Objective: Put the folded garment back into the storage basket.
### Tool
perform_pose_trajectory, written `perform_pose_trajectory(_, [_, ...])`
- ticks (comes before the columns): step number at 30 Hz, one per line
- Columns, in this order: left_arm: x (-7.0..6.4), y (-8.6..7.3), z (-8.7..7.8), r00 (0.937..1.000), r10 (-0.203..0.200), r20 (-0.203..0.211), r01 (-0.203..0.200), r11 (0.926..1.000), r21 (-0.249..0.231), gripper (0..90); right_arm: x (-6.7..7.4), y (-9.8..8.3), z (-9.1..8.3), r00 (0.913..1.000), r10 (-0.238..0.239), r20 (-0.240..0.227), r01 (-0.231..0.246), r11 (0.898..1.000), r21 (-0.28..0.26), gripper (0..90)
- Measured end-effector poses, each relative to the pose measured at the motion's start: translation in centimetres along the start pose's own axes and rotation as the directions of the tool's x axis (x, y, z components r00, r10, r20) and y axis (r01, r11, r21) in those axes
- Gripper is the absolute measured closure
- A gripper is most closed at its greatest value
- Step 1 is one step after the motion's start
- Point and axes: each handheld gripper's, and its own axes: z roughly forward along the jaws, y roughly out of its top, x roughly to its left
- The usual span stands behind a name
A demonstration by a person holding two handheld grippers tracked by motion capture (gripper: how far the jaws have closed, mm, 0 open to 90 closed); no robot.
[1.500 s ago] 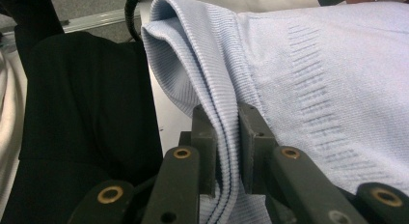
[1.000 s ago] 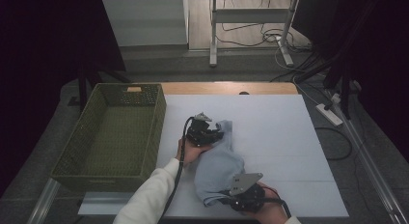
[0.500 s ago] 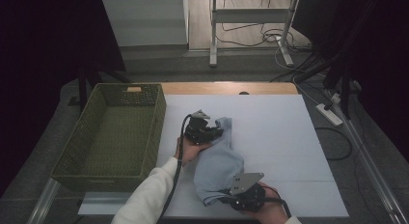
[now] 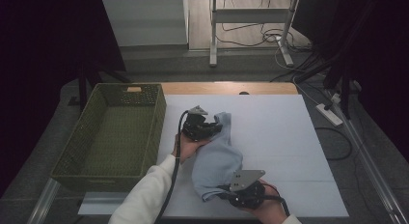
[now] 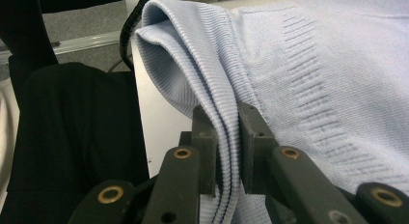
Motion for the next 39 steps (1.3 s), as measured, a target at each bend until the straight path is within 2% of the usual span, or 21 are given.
perform_pose_trajectory(17, [-0.5, 1.4, -1.4, 0.9996, 0.029, -0.007, -0.029, 0.9993, -0.025, 78.1, -0.1, 0.4, -0.3, 0.9998, -0.004, 0.019, 0.005, 1.0, -0.022, 78.8])
perform_pose_trajectory(23, [-0.5, 1.6, -1.8, 0.9996, 0.026, -0.01, -0.026, 0.9991, -0.034, 78.1, -0.1, 0.7, -0.3, 0.9996, -0.006, 0.027, 0.007, 1.0, -0.024, 78.8])
perform_pose_trajectory(39, [-0.9, 2.9, -3.4, 0.9988, 0.043, -0.023, -0.044, 0.9973, -0.059, 78.1, -0.2, 1.9, -0.9, 0.9988, -0.017, 0.046, 0.02, 0.997, -0.071, 78.8])
